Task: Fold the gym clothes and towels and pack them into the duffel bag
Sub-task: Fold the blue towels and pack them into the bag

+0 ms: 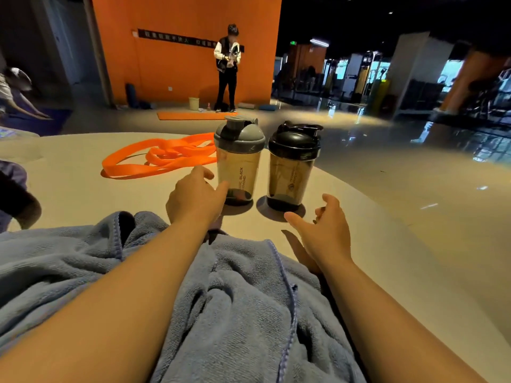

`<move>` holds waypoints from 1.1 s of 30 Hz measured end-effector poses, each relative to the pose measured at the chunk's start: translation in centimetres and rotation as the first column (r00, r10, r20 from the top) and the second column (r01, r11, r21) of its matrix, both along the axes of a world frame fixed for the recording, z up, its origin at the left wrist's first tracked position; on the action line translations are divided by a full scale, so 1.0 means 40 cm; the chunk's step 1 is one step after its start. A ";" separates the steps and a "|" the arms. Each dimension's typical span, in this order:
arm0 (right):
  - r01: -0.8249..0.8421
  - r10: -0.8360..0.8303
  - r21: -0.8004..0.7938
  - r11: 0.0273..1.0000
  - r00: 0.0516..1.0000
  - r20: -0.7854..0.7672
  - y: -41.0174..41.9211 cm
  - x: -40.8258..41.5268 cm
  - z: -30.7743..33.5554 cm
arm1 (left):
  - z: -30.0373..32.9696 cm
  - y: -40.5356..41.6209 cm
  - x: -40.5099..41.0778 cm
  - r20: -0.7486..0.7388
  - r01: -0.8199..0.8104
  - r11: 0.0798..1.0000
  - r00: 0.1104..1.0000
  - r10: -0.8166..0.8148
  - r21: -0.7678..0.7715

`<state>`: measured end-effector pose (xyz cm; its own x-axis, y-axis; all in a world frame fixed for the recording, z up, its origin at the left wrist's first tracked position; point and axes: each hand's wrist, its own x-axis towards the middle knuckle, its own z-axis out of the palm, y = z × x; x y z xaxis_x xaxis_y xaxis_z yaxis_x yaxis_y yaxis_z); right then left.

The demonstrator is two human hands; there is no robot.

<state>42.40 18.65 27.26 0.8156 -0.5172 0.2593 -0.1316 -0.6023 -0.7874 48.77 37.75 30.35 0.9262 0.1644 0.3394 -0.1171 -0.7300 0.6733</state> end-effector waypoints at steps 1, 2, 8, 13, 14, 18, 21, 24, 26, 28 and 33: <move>-0.011 0.011 0.009 1.000 1.000 -0.007 0.000 -0.030 -0.002 | 0.001 0.003 -0.022 0.006 -0.003 0.997 1.000 0.002 0.073; -0.028 0.029 0.024 0.999 0.999 -0.031 -0.002 -0.058 -0.002 | 0.004 0.003 -0.046 0.024 0.012 0.985 1.000 -0.016 0.170; -0.143 0.221 0.459 0.877 0.968 -0.120 -0.065 -0.248 0.043 | 0.097 -0.058 -0.235 0.125 0.283 0.843 0.918 -0.376 0.457; -0.167 0.186 0.120 0.979 0.970 -0.160 -0.149 -0.492 0.045 | 0.093 -0.165 -0.459 -0.066 0.583 0.572 0.731 -0.679 0.577; -0.173 0.188 0.103 0.979 0.970 -0.152 -0.170 -0.546 0.040 | 0.083 -0.196 -0.507 -0.064 0.607 0.544 0.699 -0.712 0.580; -0.032 0.034 0.010 0.999 0.985 -0.172 -0.286 -0.768 0.006 | 0.032 -0.352 -0.686 -0.050 0.692 0.479 0.595 -0.802 0.540; 0.123 -0.108 0.049 0.991 0.963 -0.245 -0.374 -0.925 -0.037 | 0.005 -0.464 -0.789 -0.033 0.722 0.421 0.521 -0.853 0.549; 0.235 -0.197 0.070 0.969 0.915 -0.351 -0.449 -1.085 -0.087 | -0.033 -0.576 -0.890 -0.093 0.784 0.283 0.396 -0.914 0.553; 0.286 -0.228 0.094 0.954 0.890 -0.395 -0.480 -1.170 -0.123 | -0.075 -0.631 -0.953 -0.161 0.815 0.209 0.344 -0.925 0.541; 0.325 -0.236 0.129 0.937 0.860 -0.452 -0.507 -1.233 -0.171 | -0.131 -0.671 -1.007 -0.276 0.830 0.102 0.295 -0.915 0.548; 0.447 -0.190 0.296 0.844 0.766 -0.615 -0.548 -1.352 -0.343 | -0.308 -0.725 -1.043 -0.623 0.887 -0.084 0.249 -0.741 0.455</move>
<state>-11.69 -3.26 13.54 0.5131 -0.7215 -0.4650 -0.7341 -0.0881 -0.6733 7.03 8.75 18.03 0.2441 -0.9265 -0.2863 -0.9388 -0.2998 0.1696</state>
